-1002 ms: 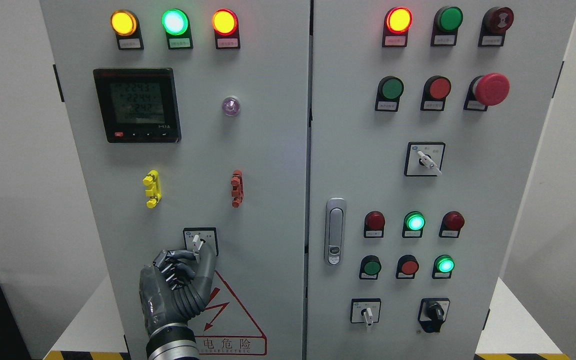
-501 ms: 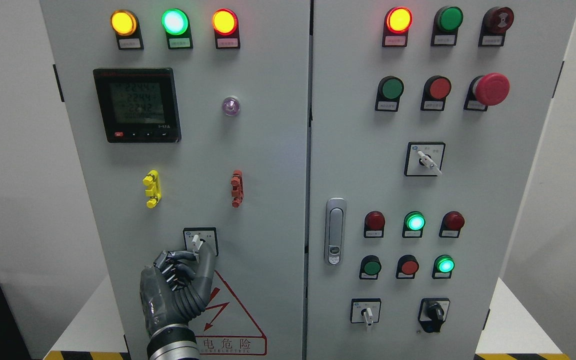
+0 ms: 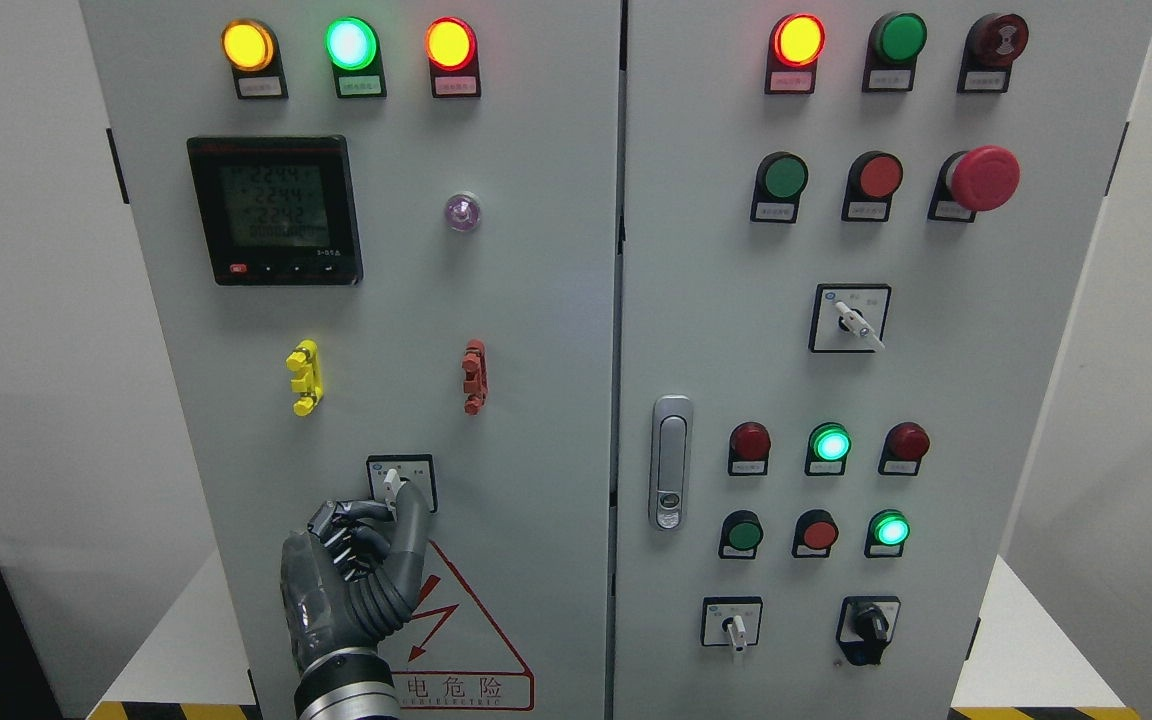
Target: Turn on light switch 1
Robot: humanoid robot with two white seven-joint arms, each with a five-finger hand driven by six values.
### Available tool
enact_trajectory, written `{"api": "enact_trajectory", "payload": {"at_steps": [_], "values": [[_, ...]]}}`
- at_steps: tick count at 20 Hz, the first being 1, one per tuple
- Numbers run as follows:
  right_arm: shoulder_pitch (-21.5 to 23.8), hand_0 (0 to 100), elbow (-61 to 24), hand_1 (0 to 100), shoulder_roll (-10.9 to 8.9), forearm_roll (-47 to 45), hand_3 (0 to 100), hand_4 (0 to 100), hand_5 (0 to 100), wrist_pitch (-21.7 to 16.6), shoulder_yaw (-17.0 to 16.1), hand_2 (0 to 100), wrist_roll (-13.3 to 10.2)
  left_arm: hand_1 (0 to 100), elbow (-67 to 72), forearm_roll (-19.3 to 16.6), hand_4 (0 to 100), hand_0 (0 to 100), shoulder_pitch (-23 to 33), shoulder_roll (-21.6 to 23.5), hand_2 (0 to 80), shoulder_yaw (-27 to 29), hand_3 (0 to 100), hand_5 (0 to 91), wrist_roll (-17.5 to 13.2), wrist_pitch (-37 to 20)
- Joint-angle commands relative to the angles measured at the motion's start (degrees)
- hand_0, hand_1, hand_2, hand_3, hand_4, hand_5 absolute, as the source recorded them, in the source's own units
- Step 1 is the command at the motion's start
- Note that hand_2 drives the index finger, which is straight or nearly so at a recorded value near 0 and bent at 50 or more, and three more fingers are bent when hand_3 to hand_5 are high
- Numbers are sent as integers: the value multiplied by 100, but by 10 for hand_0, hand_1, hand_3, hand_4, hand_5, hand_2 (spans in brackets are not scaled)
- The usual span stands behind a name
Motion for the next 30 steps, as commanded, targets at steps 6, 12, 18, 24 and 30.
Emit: {"api": "enact_trajectory", "payload": {"at_steps": [6, 12, 18, 24, 30], "values": [[0, 55, 0, 0, 0, 0, 0, 0, 0, -5, 0, 0, -5, 546, 0, 0, 949, 464, 1, -2, 600, -9, 922, 853, -30, -5], [0, 55, 0, 0, 0, 0, 0, 0, 0, -5, 0, 0, 4, 552, 0, 9, 949, 507, 1, -2, 598, -9, 921, 852, -30, -5], [0, 55, 0, 0, 0, 0, 0, 0, 0, -5, 0, 0, -5, 556, 0, 18, 949, 557, -8, -2, 597, -9, 921, 852, -30, -5], [0, 54, 0, 0, 0, -8, 0, 0, 0, -5, 0, 0, 4, 545, 0, 27, 949, 599, -16, -2, 596, -9, 920, 852, -30, -5], [0, 54, 0, 0, 0, 0, 0, 0, 0, -5, 0, 0, 4, 539, 0, 27, 949, 645, -8, -2, 596, -9, 922, 852, -30, -5]]}}
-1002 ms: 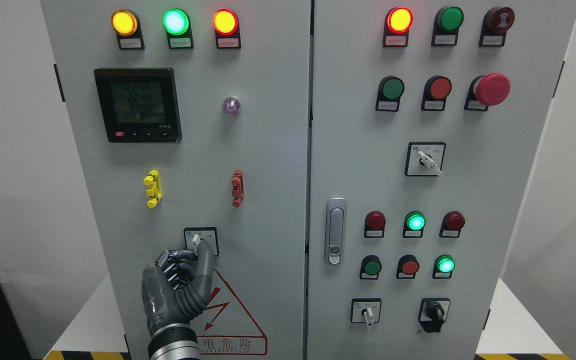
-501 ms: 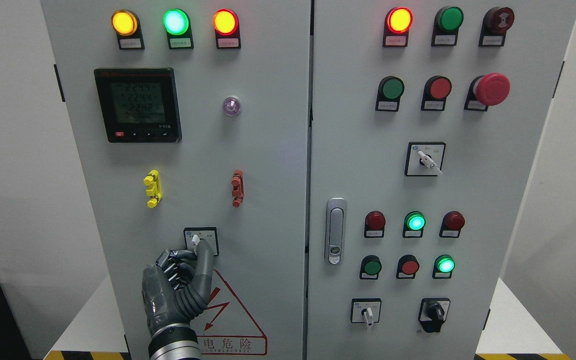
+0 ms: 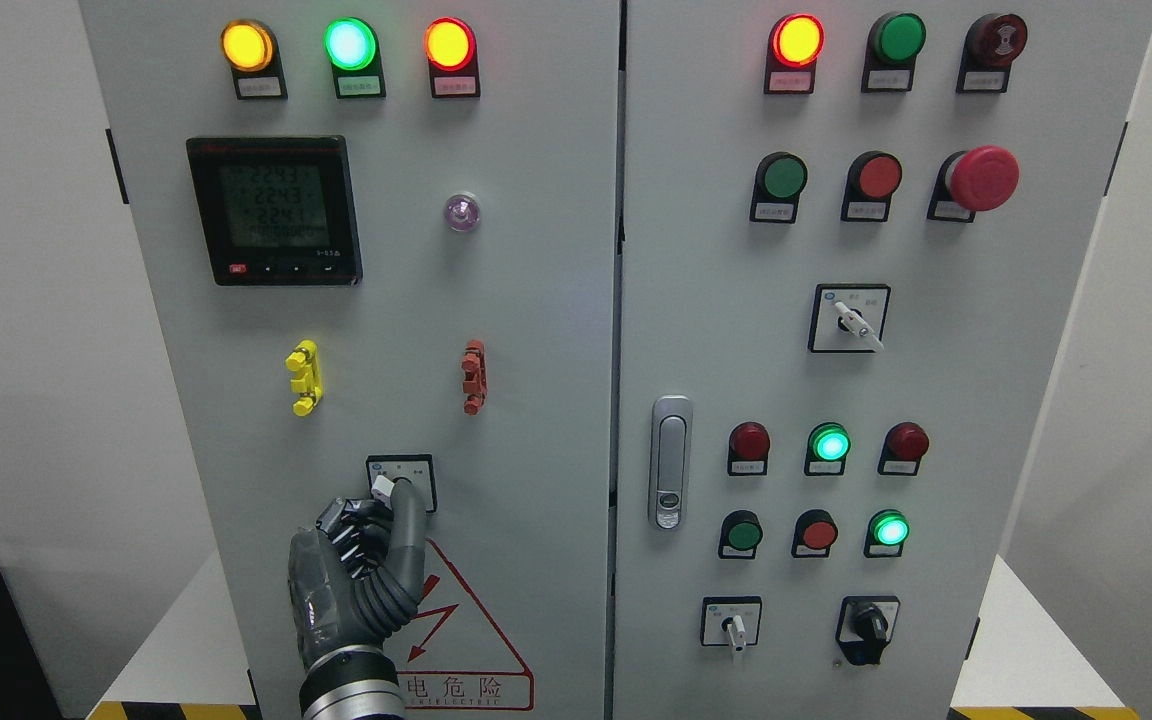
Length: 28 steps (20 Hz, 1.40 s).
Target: Turn on light switch 1
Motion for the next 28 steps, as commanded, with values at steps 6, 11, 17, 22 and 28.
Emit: {"api": "enact_trajectory", "payload": {"at_steps": [6, 11, 17, 22, 28], "values": [[0, 55, 0, 0, 0, 1, 0, 0, 0, -5, 0, 0, -5, 500, 1, 4, 951, 689, 17, 1, 598, 5, 923, 853, 61, 27], [0, 55, 0, 0, 0, 1, 0, 0, 0, -5, 0, 0, 4, 432, -8, 4, 950, 651, 8, 1, 600, 5, 922, 853, 61, 27], [0, 55, 0, 0, 0, 1, 0, 0, 0, -5, 0, 0, 4, 384, 1, 4, 948, 514, 8, 1, 601, 5, 919, 853, 61, 18], [0, 54, 0, 0, 0, 1, 0, 0, 0, -5, 0, 0, 4, 383, 1, 12, 948, 372, 8, 1, 601, 5, 919, 853, 53, 18], [0, 54, 0, 0, 0, 1, 0, 0, 0, -5, 0, 0, 4, 364, -8, 12, 949, 315, 8, 1, 601, 5, 920, 854, 52, 1]]}}
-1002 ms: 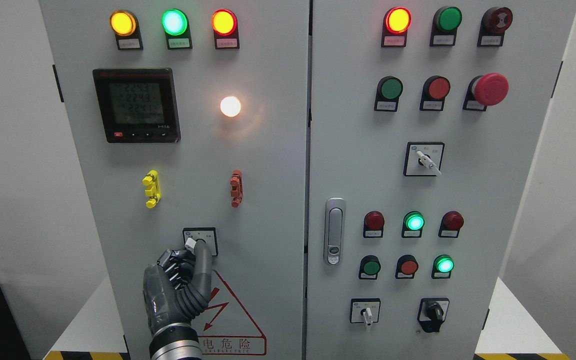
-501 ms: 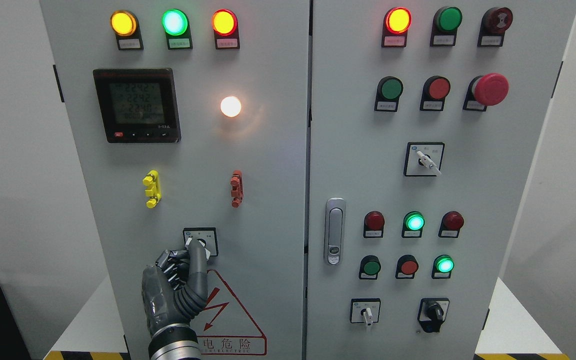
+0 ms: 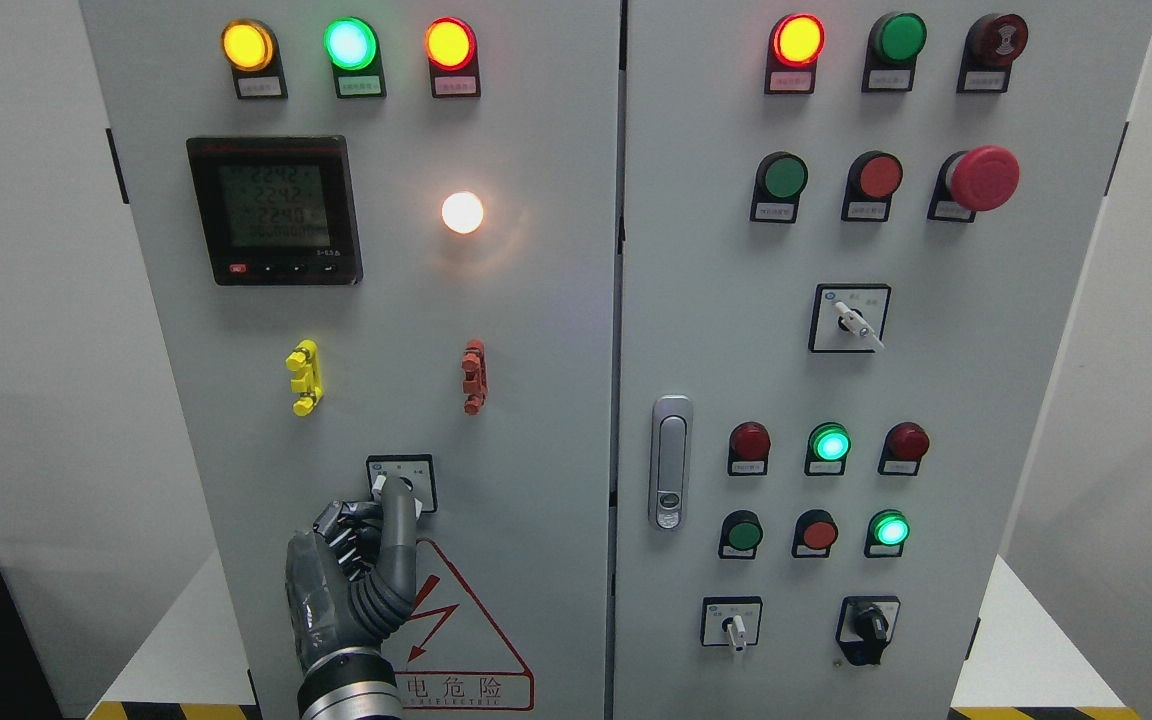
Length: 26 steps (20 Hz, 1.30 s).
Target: Turn on light switch 1
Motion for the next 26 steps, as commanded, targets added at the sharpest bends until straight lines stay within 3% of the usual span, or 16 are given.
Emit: {"api": "enact_trajectory", "payload": {"at_steps": [1, 8, 18, 24, 26], "values": [[0, 54, 0, 0, 0, 0, 0, 0, 0, -5, 0, 0, 3, 361, -6, 2, 949, 301, -2, 0, 601, -2, 920, 854, -5, -40], [0, 55, 0, 0, 0, 0, 0, 0, 0, -5, 0, 0, -5, 359, -15, 11, 950, 240, 68, 9, 602, -2, 921, 854, -14, -49], [0, 54, 0, 0, 0, 0, 0, 0, 0, -5, 0, 0, 3, 370, -190, 46, 960, 256, 454, 62, 626, -28, 945, 854, -111, -172], [0, 54, 0, 0, 0, 0, 0, 0, 0, -5, 0, 0, 3, 382, -234, 37, 978, 243, 850, 193, 646, -37, 974, 854, -181, -909], [0, 53, 0, 0, 0, 0, 0, 0, 0, -5, 0, 0, 3, 384, -234, 20, 980, 239, 999, 185, 651, -2, 976, 854, -347, -1024]]}}
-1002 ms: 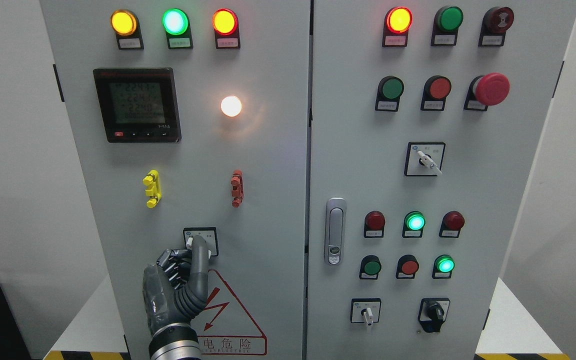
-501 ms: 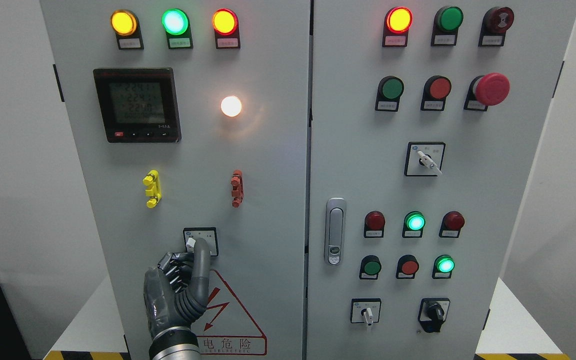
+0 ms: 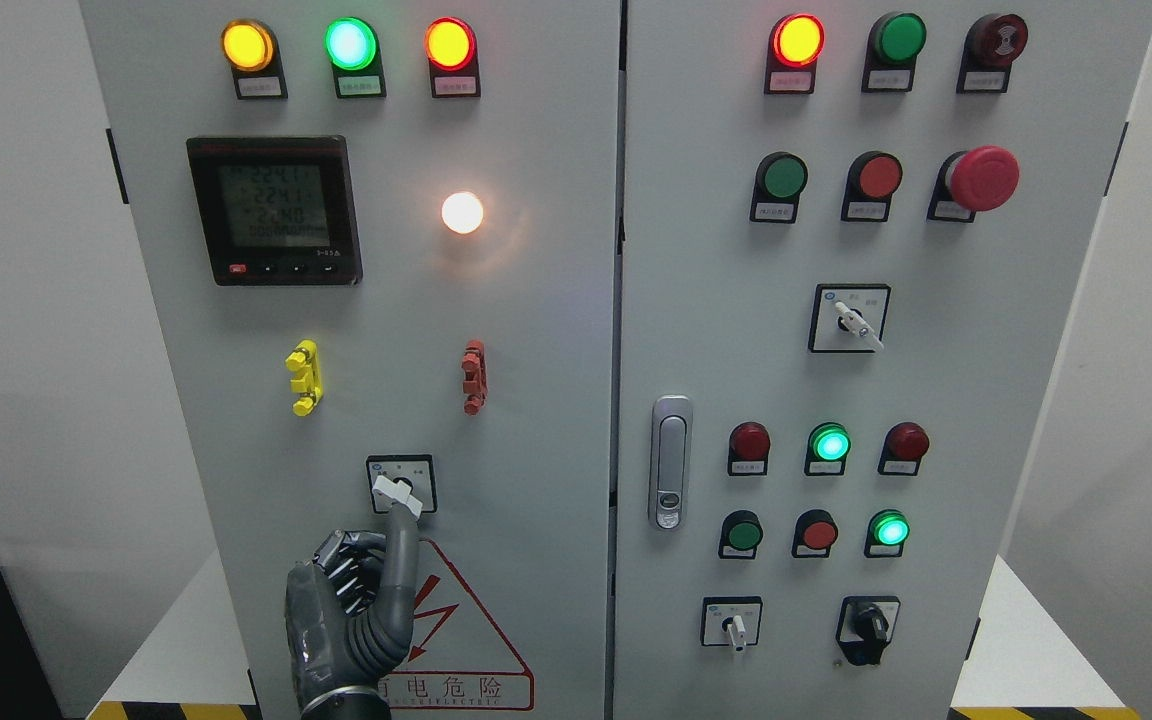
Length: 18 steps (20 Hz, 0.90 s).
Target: Turn on light switch 1
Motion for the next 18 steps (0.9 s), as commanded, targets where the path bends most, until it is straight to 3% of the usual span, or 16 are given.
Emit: {"api": "enact_trajectory", "payload": {"at_steps": [1, 6, 9, 13, 18], "values": [[0, 54, 0, 0, 0, 1, 0, 0, 0, -4, 0, 0, -6, 385, -76, -14, 983, 236, 438, 97, 657, 58, 980, 854, -289, -302], [0, 55, 0, 0, 0, 1, 0, 0, 0, -4, 0, 0, -15, 378, -40, 47, 989, 233, 1263, 167, 666, 497, 991, 855, -1168, -1206], [0, 55, 0, 0, 0, 1, 0, 0, 0, -4, 0, 0, -6, 373, 73, 310, 996, 232, 2080, 281, 679, 1006, 1000, 857, -1661, -1480], [0, 55, 0, 0, 0, 1, 0, 0, 0, -4, 0, 0, -6, 370, 442, 838, 1000, 228, 2977, 562, 681, 1464, 1000, 853, -1794, -1490], [0, 54, 0, 0, 0, 1, 0, 0, 0, -4, 0, 0, -6, 372, 1723, 1321, 1000, 232, 3664, 914, 636, 1588, 997, 814, -1803, -1490]]}}
